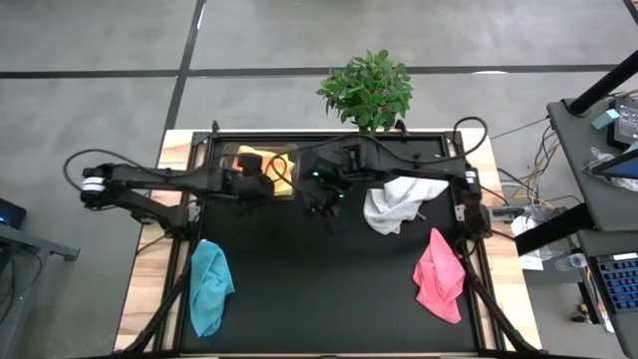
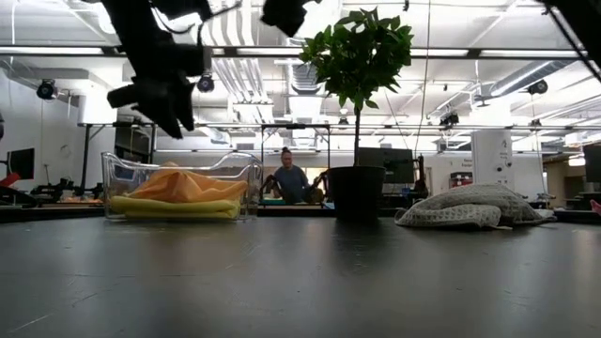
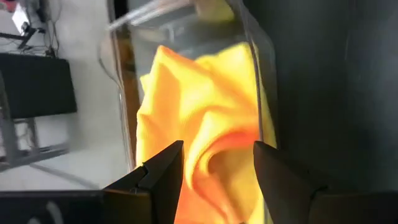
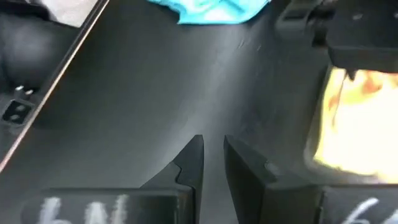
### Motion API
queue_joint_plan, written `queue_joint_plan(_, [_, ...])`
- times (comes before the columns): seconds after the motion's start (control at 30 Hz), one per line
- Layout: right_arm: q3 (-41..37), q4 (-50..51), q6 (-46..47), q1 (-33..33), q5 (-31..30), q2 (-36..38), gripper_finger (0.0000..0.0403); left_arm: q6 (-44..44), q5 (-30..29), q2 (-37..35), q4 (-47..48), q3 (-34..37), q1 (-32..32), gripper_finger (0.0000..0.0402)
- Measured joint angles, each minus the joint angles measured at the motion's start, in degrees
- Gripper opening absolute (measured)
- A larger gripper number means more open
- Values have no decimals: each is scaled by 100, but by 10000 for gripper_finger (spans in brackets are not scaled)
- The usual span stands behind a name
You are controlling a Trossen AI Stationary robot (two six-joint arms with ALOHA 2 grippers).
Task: Fold microfiber towels
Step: Put the orange towel into the transparent bin
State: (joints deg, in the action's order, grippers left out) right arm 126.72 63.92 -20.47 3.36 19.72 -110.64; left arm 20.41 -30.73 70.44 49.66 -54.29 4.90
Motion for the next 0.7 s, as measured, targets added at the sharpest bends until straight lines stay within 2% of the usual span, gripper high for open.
queue_joint_plan(0.2, [-1732, -714, 540, -244, -25, 1017, 54, 1169, -153, 617, 283, -143, 42, 178])
queue_joint_plan(0.47, [-4429, -2991, 962, -450, -25, 2546, 54, 2343, -277, 861, 245, -148, 483, 178])
queue_joint_plan(0.7, [-6206, -4758, 1302, -451, -25, 3585, 54, 2925, 81, 872, 111, -78, 992, 178])
